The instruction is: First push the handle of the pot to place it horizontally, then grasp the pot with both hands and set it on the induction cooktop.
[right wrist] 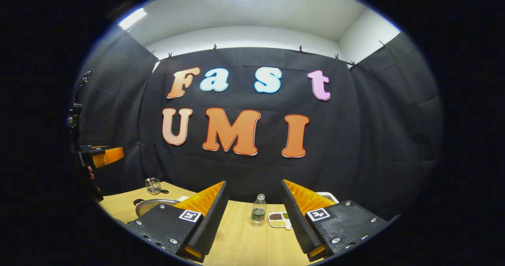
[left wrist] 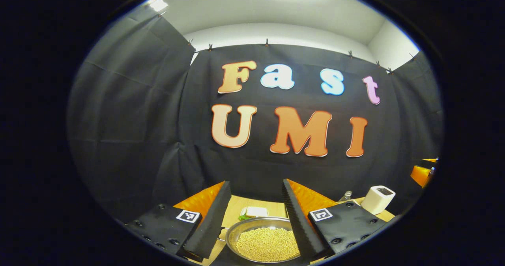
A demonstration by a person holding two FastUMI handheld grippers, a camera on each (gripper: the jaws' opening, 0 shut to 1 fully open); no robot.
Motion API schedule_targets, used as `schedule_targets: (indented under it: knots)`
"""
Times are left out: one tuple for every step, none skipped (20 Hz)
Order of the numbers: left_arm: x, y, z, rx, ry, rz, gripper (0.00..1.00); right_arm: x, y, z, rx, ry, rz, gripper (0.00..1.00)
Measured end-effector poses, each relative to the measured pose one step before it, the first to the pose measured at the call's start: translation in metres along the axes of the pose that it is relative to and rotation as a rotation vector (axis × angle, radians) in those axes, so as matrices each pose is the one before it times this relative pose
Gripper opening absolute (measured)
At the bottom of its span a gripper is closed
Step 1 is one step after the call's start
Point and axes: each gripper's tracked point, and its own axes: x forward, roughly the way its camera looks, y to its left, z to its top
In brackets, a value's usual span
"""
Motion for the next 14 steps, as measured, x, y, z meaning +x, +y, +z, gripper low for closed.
schedule_targets:
  knots:
    - [-0.00531, -0.00897, 0.01032, -0.00129, -0.01821, -0.01990, 0.86, -0.00416, -0.00270, 0.00973, -0.00004, -0.02330, 0.00804, 0.82]
    - [-0.00604, -0.00901, 0.00587, -0.00367, -0.01359, -0.01617, 0.89, -0.00430, -0.00103, 0.00704, 0.00509, -0.01305, 0.01751, 0.83]
    - [-0.00457, -0.00631, 0.00942, 0.00054, -0.01290, -0.01052, 0.90, -0.00584, -0.00460, 0.00550, 0.00722, -0.00748, 0.00460, 0.83]
    - [-0.00499, -0.00397, 0.01096, 0.00471, -0.01446, -0.00535, 0.91, -0.00106, -0.00565, 0.00503, 0.00033, -0.01016, -0.00495, 0.84]
    - [-0.00413, -0.00257, 0.00734, 0.01107, -0.00412, 0.00375, 0.87, -0.00250, -0.00889, 0.00699, -0.00127, -0.01197, -0.01116, 0.85]
    - [-0.00853, -0.00248, 0.00631, 0.01423, 0.00191, 0.00273, 0.92, -0.00208, -0.00541, 0.00610, -0.00027, -0.01597, -0.00620, 0.86]
    - [-0.00441, -0.00384, 0.00620, 0.00030, -0.00814, -0.00090, 0.92, -0.00156, -0.00348, 0.00497, 0.00148, -0.01894, 0.00259, 0.86]
    - [-0.00411, -0.00940, 0.00815, -0.00042, -0.01405, -0.01611, 0.92, -0.00195, -0.00234, 0.00290, 0.00482, -0.01605, 0.00039, 0.87]
    - [-0.00126, -0.00800, 0.00856, 0.00739, -0.01877, -0.02231, 0.92, -0.00155, -0.00083, -0.00177, -0.00477, -0.00891, 0.00524, 0.88]
    - [-0.00176, -0.00424, 0.00579, 0.02215, -0.01461, -0.01393, 0.92, -0.00129, -0.00289, -0.00135, -0.00862, -0.00076, 0.00041, 0.90]
    - [-0.00176, 0.00219, 0.00451, 0.01812, -0.00986, 0.00849, 0.92, -0.00170, -0.00396, 0.00091, -0.00216, -0.00137, -0.00605, 0.91]
    - [-0.00253, 0.00034, 0.00481, 0.00924, -0.00642, 0.00487, 0.92, -0.00129, -0.00338, 0.00325, 0.00258, -0.00797, -0.00456, 0.93]
    - [-0.00217, -0.00280, 0.00299, -0.00484, -0.00740, -0.00397, 0.95, -0.00048, -0.00388, 0.00515, 0.00136, -0.01023, -0.00212, 0.93]
    - [-0.00198, -0.00738, 0.00170, -0.00542, -0.00139, -0.00859, 0.99, 0.00017, -0.00452, 0.00340, -0.00759, -0.00929, -0.01097, 0.93]
